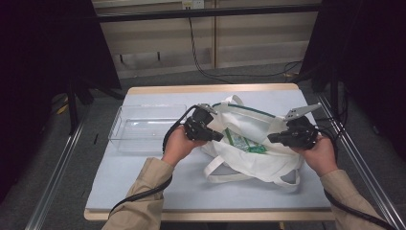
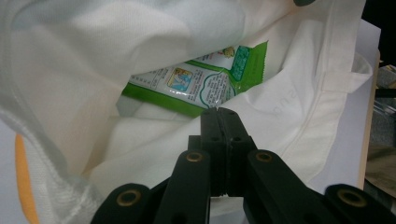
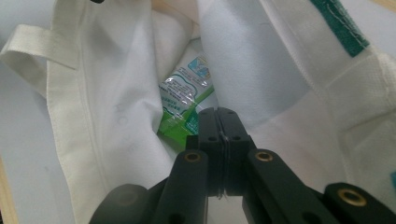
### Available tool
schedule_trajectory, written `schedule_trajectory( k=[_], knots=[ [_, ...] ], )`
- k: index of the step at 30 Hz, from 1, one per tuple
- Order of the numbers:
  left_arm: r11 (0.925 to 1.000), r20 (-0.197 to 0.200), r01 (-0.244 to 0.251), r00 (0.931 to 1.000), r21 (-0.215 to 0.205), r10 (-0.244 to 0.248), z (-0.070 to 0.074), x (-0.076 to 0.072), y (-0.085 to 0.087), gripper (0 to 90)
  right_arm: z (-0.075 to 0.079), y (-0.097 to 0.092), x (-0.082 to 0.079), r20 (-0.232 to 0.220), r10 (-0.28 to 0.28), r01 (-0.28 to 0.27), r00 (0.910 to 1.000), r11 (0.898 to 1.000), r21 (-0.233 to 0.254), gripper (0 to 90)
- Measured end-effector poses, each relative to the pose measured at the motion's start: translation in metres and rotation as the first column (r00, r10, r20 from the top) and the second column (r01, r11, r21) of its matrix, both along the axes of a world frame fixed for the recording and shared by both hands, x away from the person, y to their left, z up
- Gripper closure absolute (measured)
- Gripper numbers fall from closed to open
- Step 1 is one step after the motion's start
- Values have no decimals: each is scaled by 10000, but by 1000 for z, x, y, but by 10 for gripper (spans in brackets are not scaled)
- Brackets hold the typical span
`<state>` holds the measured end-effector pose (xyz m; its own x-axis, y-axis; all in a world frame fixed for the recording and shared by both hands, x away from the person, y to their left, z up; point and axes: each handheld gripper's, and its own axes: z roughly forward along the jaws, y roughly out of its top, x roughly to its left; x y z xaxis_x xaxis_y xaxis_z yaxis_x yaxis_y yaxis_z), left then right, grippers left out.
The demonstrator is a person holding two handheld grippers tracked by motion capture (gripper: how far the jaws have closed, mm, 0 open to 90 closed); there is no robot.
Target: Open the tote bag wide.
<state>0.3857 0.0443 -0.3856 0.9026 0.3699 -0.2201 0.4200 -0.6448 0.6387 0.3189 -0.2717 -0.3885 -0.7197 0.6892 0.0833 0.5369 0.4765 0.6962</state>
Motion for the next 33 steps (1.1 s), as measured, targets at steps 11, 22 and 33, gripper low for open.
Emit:
schedule_trajectory(
  k=[11, 22, 33],
  knots=[
    [9999, -176, -141, 9997, 13, 141, -9, 0, 3, 900, -4, 14, 1, 76, 229, -228, 9997, 9997, -122, 898],
    [9999, -229, -115, 9997, -28, 115, -16, 0, 7, 900, -7, 34, -2, 20, 248, -248, 9997, 9996, -111, 900],
    [9998, -217, -183, 9996, -30, 182, -15, -1, 11, 900, -29, 40, 7, 21, 288, -287, 9996, 9988, -409, 900]
  ],
)
